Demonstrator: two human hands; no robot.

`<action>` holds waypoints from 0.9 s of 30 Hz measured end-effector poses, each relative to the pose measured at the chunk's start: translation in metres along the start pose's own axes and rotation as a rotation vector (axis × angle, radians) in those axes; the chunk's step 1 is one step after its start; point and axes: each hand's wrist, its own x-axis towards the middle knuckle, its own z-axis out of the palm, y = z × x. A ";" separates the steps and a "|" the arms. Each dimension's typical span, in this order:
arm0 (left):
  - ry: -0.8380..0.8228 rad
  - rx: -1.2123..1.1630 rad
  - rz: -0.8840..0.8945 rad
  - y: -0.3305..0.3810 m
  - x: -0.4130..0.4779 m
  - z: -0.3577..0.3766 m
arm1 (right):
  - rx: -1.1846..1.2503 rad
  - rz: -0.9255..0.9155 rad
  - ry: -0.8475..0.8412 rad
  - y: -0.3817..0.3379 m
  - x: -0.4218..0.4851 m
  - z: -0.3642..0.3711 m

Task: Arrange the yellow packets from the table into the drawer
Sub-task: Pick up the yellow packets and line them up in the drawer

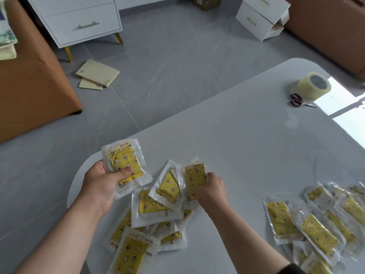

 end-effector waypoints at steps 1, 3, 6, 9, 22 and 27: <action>-0.010 -0.002 -0.007 0.000 0.001 -0.005 | -0.090 -0.009 0.013 -0.001 0.002 0.000; -0.033 -0.007 -0.027 0.000 0.002 -0.012 | -0.159 0.000 0.036 -0.002 0.007 -0.001; -0.060 -0.036 -0.051 0.001 -0.001 -0.021 | -0.260 0.007 0.031 -0.004 0.013 0.001; -0.098 -0.090 -0.067 0.001 -0.005 -0.027 | -0.264 0.034 0.029 -0.007 0.017 0.004; -0.277 -0.201 -0.149 0.028 -0.034 -0.028 | 0.447 0.014 0.006 -0.029 -0.024 -0.029; -0.323 -0.219 -0.150 0.072 -0.077 -0.024 | 0.687 0.011 -0.040 -0.054 -0.092 -0.059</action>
